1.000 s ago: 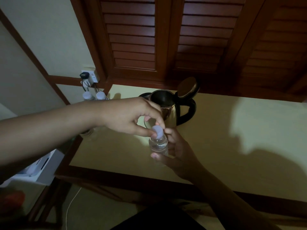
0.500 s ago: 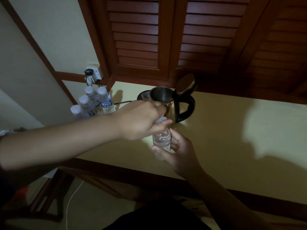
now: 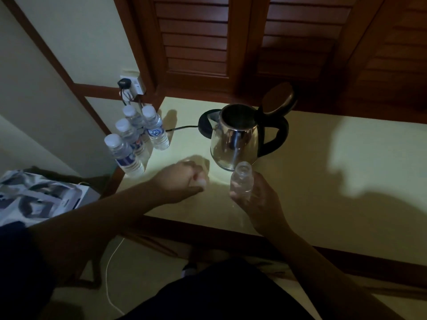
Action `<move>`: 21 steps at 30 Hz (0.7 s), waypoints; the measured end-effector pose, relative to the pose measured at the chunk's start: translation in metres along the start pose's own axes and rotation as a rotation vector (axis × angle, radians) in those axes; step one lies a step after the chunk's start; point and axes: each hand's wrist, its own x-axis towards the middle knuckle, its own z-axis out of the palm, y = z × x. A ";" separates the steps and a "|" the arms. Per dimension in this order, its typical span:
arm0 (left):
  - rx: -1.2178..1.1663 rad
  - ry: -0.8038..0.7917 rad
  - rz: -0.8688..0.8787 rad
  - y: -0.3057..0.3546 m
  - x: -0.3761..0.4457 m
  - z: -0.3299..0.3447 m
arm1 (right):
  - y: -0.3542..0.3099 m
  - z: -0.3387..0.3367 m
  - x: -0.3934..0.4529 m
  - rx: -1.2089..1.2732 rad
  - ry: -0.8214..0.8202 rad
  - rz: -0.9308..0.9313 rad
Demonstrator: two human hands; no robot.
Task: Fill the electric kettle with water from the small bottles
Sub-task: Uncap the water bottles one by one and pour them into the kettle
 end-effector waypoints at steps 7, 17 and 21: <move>-0.005 -0.023 0.035 -0.030 0.017 0.012 | -0.011 0.012 0.014 -0.025 0.124 0.048; -0.792 0.375 0.001 -0.012 0.064 -0.023 | -0.076 -0.007 0.035 -0.331 0.378 -0.093; -0.858 0.289 0.074 -0.006 0.085 -0.022 | -0.092 -0.018 0.045 -0.510 0.395 -0.103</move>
